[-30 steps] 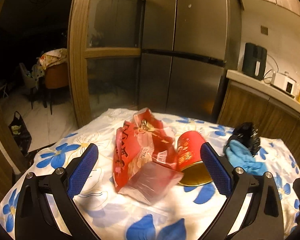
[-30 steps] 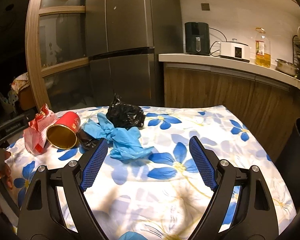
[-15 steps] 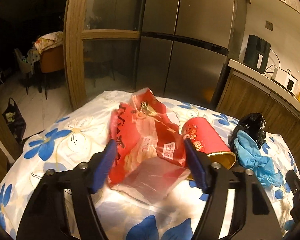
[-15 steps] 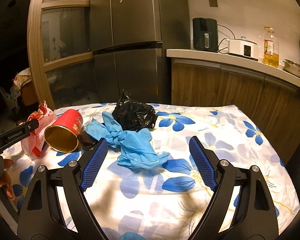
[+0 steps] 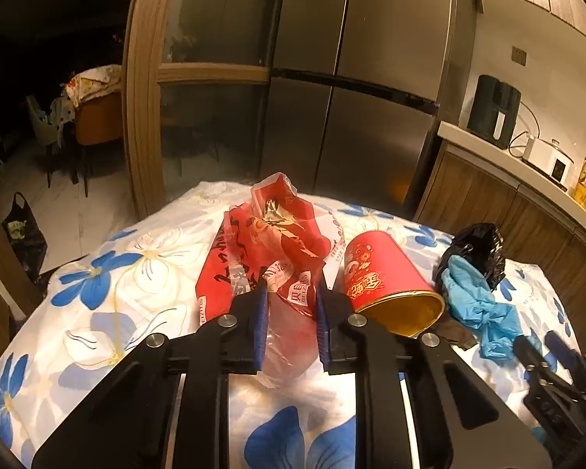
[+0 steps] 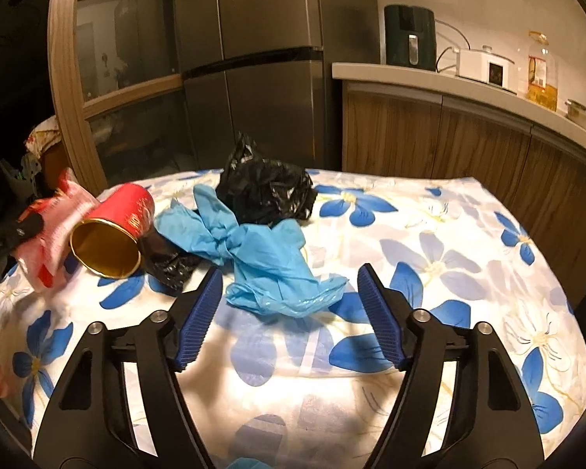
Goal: Collect trash
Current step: 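Grasp the red-and-white bag with the left tool while the right tool grasps the blue glove, then carry the red-and-white bag and blue glove over the black bin and release both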
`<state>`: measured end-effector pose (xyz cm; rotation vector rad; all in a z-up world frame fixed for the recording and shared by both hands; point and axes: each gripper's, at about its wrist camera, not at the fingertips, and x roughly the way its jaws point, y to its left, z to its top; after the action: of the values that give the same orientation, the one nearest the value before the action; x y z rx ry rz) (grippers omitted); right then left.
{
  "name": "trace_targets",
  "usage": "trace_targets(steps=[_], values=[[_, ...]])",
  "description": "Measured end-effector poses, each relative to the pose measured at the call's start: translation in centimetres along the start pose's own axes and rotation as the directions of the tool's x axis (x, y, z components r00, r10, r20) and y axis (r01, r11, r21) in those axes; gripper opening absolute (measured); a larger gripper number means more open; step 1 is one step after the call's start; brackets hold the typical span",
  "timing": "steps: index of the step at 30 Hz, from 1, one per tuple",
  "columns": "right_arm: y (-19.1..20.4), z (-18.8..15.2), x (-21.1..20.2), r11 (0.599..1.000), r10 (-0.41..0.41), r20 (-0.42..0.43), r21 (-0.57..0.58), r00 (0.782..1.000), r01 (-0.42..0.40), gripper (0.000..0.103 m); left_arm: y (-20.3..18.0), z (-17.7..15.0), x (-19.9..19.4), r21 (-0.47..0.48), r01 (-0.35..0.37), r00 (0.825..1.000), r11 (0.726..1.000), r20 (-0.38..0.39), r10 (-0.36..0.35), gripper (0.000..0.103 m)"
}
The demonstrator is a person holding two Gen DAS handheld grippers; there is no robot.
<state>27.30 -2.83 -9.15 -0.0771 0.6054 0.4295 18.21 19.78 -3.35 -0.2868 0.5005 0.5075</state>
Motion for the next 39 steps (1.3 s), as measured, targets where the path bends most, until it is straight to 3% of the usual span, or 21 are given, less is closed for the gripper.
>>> trace_targets(steps=[3, 11, 14, 26, 39], values=[[-0.1, -0.2, 0.6, 1.0, 0.004, -0.027, 0.002, 1.0, -0.004, 0.058, 0.0, 0.0, -1.0, -0.007, 0.003, 1.0, 1.0, 0.021, -0.002, 0.02], [-0.1, -0.5, 2.1, 1.0, 0.007, -0.101, 0.003, 0.995, -0.007, 0.014, -0.3, -0.4, -3.4, -0.01, 0.03, 0.998, 0.999, 0.058, -0.029, 0.02], [0.0, -0.6, 1.9, 1.0, 0.013, -0.099, -0.006, 0.995, -0.013, 0.004, -0.8, -0.6, -4.0, 0.002, 0.042, 0.998, 0.999, 0.057, -0.042, 0.02], [-0.6, -0.5, -3.3, 0.999, 0.019, 0.012, -0.038, 1.0, -0.019, 0.001, -3.6, -1.4, -6.7, 0.054, 0.096, 0.993, 0.994, 0.07, -0.099, 0.018], [-3.1, 0.2, -11.0, 0.999, 0.031, 0.129, -0.023, 0.991, -0.029, 0.001, -6.3, -2.0, -10.4, 0.087, 0.142, 0.984, 0.986, 0.097, -0.15, 0.017]])
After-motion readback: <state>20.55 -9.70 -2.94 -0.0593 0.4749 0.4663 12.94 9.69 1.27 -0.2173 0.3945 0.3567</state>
